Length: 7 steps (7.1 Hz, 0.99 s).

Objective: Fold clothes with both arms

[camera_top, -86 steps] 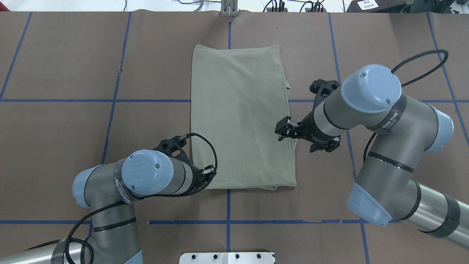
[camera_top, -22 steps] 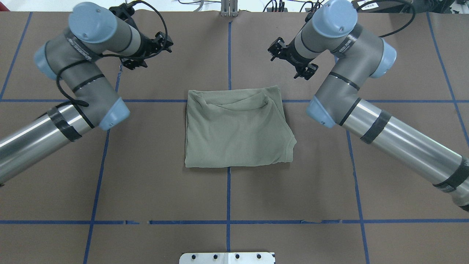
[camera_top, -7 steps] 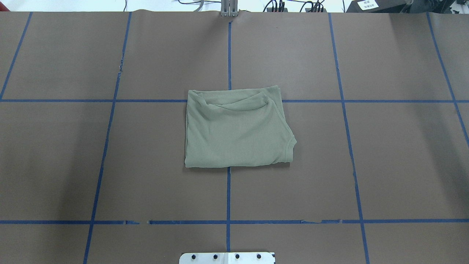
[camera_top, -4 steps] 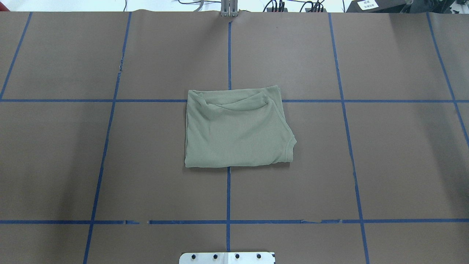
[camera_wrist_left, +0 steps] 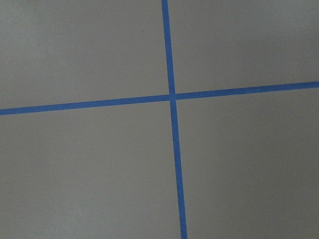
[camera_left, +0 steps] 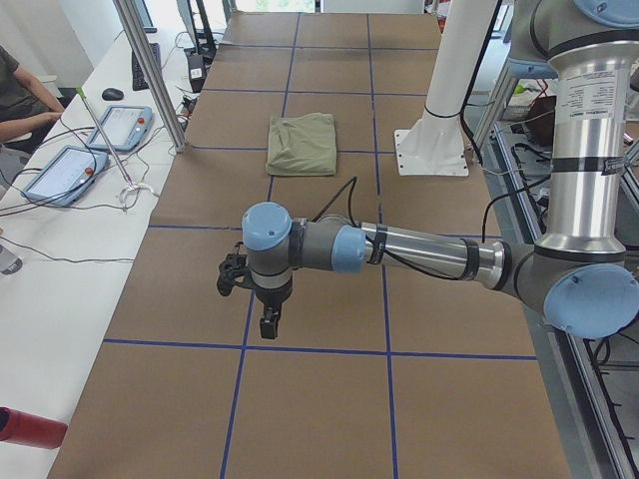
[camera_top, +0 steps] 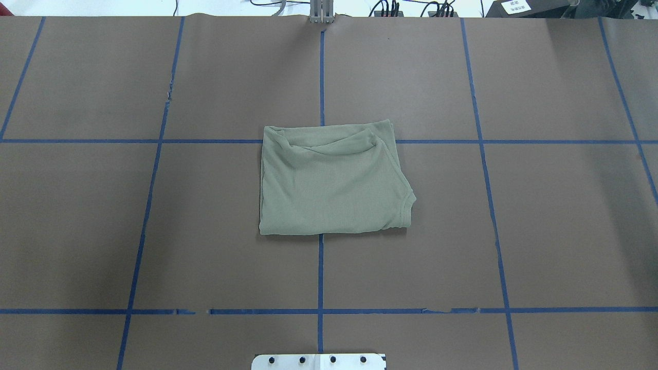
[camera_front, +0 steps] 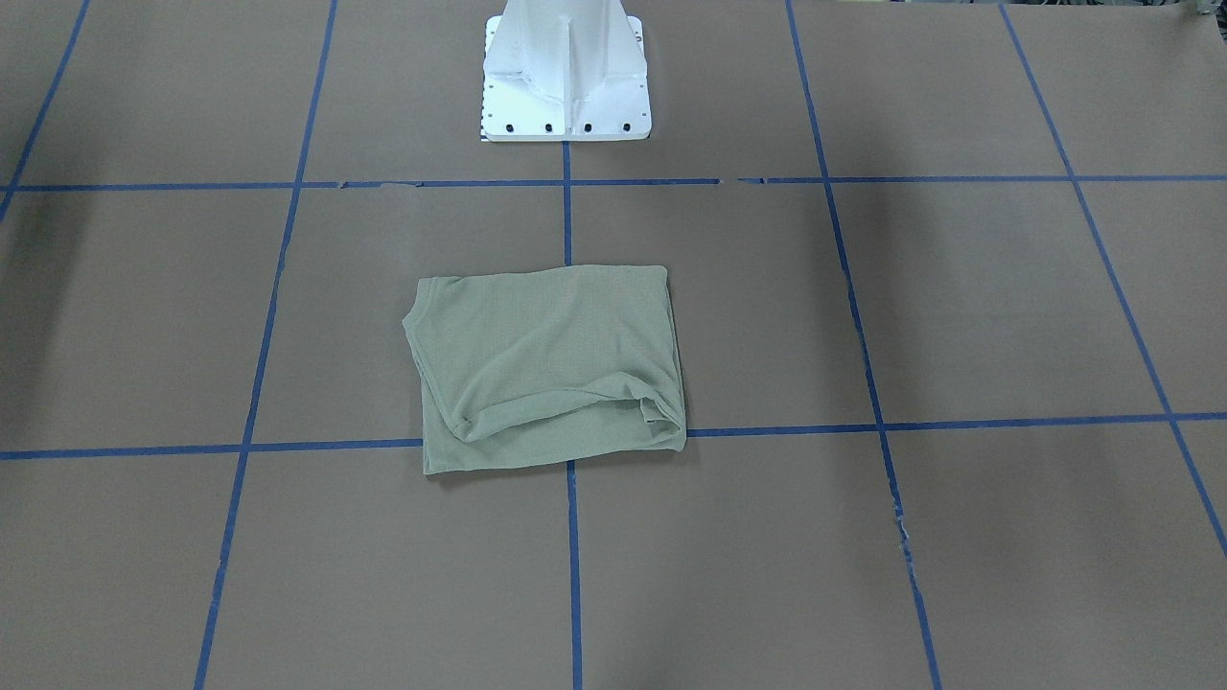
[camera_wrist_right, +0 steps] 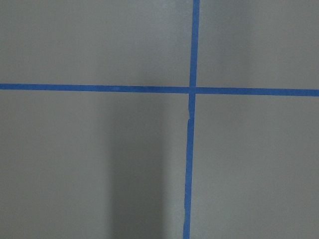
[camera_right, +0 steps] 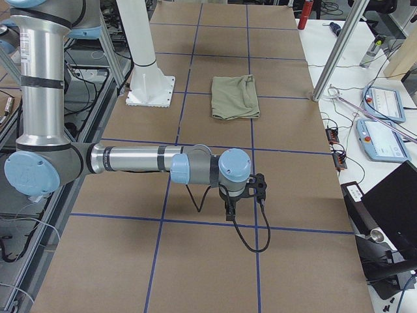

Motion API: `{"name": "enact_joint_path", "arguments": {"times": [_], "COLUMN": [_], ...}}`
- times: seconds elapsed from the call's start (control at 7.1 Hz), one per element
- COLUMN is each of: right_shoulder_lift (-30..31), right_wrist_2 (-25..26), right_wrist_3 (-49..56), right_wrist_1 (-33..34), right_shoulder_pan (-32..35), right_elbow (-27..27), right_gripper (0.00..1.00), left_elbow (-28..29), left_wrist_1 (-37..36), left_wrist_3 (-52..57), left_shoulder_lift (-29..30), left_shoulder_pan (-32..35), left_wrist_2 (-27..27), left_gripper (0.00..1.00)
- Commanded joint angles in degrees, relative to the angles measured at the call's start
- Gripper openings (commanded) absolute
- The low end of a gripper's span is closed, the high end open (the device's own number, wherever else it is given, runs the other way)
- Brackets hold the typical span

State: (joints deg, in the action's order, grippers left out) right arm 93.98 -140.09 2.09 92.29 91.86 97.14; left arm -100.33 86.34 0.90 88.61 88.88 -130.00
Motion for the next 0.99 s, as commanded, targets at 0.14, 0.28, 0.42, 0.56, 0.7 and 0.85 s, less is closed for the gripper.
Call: {"name": "enact_joint_path", "arguments": {"times": [0.14, 0.28, 0.42, 0.56, 0.7, 0.85], "right_shoulder_lift": [0.3, 0.3, 0.0, -0.1, 0.2, 1.0], "right_wrist_2": [2.0, 2.0, 2.1, 2.8, 4.7, 6.0], "right_wrist_3": [0.1, 0.1, 0.1, 0.1, 0.1, 0.1], "right_wrist_1": [0.0, 0.0, 0.0, 0.0, 0.0, 0.4], "right_shoulder_pan": [0.8, 0.8, 0.8, 0.9, 1.7, 2.3], "right_elbow": [0.2, 0.2, 0.2, 0.2, 0.5, 1.3], "right_gripper": [1.00, 1.00, 1.00, 1.00, 1.00, 1.00], "left_elbow": [3.1, 3.3, 2.9, 2.8, 3.8, 3.7], "left_wrist_1": [1.5, 2.1, 2.0, 1.7, 2.0, 2.0], "left_wrist_3": [5.0, 4.7, 4.5, 4.5, 4.5, 4.5], "left_shoulder_lift": [-0.5, 0.2, 0.3, 0.3, -0.1, -0.4], "left_shoulder_pan": [0.1, 0.0, 0.0, 0.0, 0.0, 0.0], "left_wrist_2": [0.6, 0.5, 0.5, 0.2, -1.1, -1.1], "left_gripper": [1.00, 1.00, 1.00, 1.00, 1.00, 1.00]}}
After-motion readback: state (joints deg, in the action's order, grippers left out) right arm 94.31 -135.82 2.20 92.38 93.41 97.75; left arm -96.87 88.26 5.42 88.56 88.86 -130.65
